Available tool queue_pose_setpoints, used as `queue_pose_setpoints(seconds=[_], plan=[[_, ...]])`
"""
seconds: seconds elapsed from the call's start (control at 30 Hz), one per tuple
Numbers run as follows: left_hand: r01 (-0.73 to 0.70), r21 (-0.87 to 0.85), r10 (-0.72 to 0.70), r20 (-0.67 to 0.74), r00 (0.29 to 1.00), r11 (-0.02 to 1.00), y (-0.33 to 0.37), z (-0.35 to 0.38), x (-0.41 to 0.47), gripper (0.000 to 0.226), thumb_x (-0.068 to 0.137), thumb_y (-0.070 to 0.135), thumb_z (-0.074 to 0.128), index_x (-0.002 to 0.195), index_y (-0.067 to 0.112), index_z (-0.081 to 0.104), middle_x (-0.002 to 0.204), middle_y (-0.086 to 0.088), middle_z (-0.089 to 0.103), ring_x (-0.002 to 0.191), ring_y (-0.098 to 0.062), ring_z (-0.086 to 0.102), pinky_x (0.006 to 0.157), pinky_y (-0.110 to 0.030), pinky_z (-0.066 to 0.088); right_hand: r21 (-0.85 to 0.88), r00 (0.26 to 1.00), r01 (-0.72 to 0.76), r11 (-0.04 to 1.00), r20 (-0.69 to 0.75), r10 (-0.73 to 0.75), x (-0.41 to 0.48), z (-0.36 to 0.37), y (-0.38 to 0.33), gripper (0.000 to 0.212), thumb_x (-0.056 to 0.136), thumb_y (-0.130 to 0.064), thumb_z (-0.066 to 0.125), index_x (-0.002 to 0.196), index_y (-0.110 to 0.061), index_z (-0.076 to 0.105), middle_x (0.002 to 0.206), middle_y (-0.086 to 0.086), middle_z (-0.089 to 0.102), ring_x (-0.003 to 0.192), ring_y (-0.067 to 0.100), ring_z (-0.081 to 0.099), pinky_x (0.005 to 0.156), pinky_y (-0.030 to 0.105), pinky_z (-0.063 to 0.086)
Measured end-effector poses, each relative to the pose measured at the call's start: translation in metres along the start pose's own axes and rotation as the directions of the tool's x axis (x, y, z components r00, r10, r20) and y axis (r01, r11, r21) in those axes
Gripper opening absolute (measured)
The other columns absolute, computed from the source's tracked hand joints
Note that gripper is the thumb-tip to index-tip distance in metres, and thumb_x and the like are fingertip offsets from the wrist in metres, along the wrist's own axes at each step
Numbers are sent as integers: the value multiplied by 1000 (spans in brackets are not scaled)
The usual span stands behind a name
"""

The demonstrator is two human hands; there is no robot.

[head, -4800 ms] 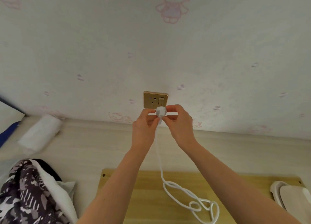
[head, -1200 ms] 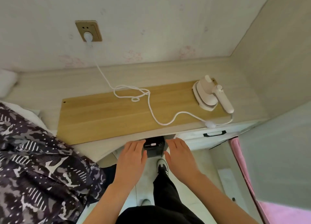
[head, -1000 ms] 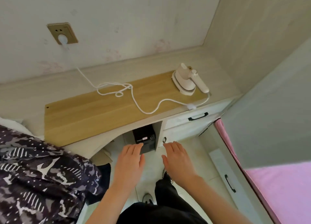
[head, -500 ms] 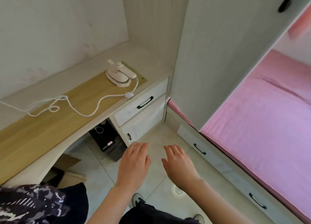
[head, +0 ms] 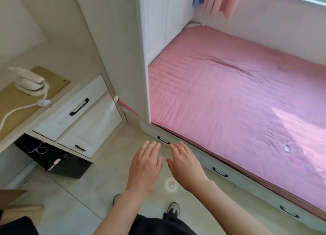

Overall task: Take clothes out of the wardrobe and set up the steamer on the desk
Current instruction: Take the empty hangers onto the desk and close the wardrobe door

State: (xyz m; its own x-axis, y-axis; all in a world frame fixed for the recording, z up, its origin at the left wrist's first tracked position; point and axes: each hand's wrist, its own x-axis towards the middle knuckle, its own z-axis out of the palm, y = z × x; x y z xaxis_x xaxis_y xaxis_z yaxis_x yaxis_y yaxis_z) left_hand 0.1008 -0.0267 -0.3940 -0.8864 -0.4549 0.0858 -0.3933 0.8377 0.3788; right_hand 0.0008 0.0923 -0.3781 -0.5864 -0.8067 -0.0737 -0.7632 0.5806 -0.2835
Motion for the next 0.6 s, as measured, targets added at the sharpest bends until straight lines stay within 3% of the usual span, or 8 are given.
queue_pose_setpoints(seconds=[0.1,0.33,0.6], plan=[[-16,-8,16,12,1000,1000,35,11,11,47,92,35,38,129,14,58,133,0,58,130,-21,48,100,-35,44,10,999,-37,999,-1,37,-10,-8,35,49,95,-31,51,135,-4,45,135,12,52,137,33,36,113,41,31],[-56,-20,56,8,998,998,73,23,55,38,89,21,63,125,11,60,130,-2,60,128,-22,50,97,-37,47,14,993,-89,996,-73,90,4,-27,90,40,87,-26,61,119,-2,56,114,11,63,117,35,54,102,41,43],[-77,1,77,-56,995,997,73,25,141,36,90,19,61,124,8,60,128,-5,61,125,-23,50,104,-35,41,35,988,-118,992,-94,121,71,-48,130,39,90,-21,59,122,-1,55,117,15,62,122,38,50,100,43,45]])
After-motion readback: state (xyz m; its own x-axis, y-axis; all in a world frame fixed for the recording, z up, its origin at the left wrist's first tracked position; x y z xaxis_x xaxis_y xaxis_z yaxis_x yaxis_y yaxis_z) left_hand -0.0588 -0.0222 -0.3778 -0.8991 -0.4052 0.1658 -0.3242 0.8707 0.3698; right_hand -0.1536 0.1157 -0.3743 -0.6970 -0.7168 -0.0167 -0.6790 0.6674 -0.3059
